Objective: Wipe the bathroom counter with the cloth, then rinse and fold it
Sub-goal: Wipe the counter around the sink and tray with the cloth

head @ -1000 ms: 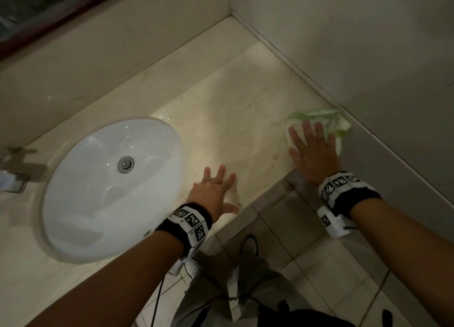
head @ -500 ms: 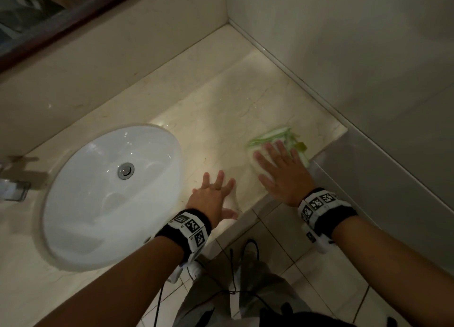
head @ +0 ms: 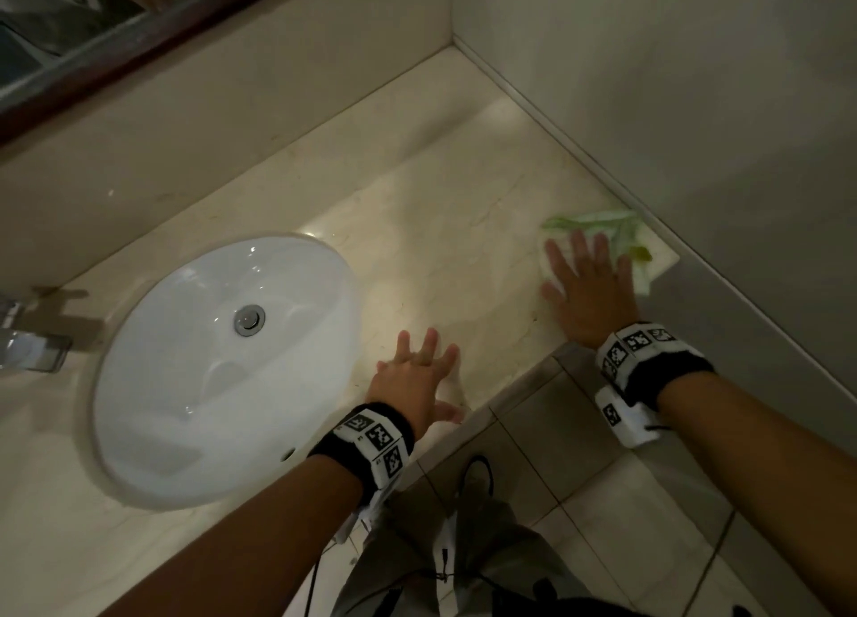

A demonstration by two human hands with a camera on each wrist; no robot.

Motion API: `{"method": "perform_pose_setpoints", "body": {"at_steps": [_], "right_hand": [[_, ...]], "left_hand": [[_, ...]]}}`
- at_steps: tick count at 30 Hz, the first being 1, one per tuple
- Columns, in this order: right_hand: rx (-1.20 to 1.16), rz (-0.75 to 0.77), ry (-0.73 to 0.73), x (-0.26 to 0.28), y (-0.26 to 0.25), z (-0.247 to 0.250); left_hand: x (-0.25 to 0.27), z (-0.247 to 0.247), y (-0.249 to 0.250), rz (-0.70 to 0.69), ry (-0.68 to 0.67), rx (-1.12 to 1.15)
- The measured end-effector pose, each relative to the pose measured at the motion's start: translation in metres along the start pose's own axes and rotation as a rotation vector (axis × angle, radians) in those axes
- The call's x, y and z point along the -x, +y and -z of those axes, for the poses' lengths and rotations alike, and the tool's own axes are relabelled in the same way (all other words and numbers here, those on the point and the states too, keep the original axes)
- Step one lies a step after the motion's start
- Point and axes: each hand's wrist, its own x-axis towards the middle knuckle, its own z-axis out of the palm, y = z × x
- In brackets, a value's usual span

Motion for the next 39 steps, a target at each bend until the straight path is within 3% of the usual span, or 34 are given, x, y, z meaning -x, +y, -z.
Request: {"method": "perform_pose_setpoints", "body": {"at_steps": [7,13,17,21,26,28,34,39], "right_hand": [[-0.013,0.269,0.057,0.056,-0.08,-0.031],[-0.021,0.389,0.076,0.045,-0.055,-0.031],[-0.01,0.286,0.083,0.018,-0.025,-0.018],[-0.077,0.05,0.034,-0.016,0.019,-0.001],[-0.002,-0.04,-0.024,-0.019,0.011,0.005],[0.016,-0.02,-0.068,-0.011,-0.004,0.005],[0.026,0.247,0.001,0.051,-0.081,-0.027],[-0.018,0.299,-0.006,0.056,-0.079,-0.028]], "left_hand": [[0.002,0.003,0.002,-0.002,-0.006,-0.015],[0.002,0.003,0.002,-0.003,-0.017,0.004],[0.003,0.004,0.001,0.003,-0.022,0.018],[0.001,0.004,0.004,0.013,-0.039,0.015],[0.0,0.005,0.006,0.014,-0.034,0.001],[0.0,0.004,0.004,0.005,-0.018,-0.016],[-0.002,0.0,0.0,-0.009,0.012,-0.032],[-0.003,-0.002,-0.002,-0.025,0.025,-0.043]]}}
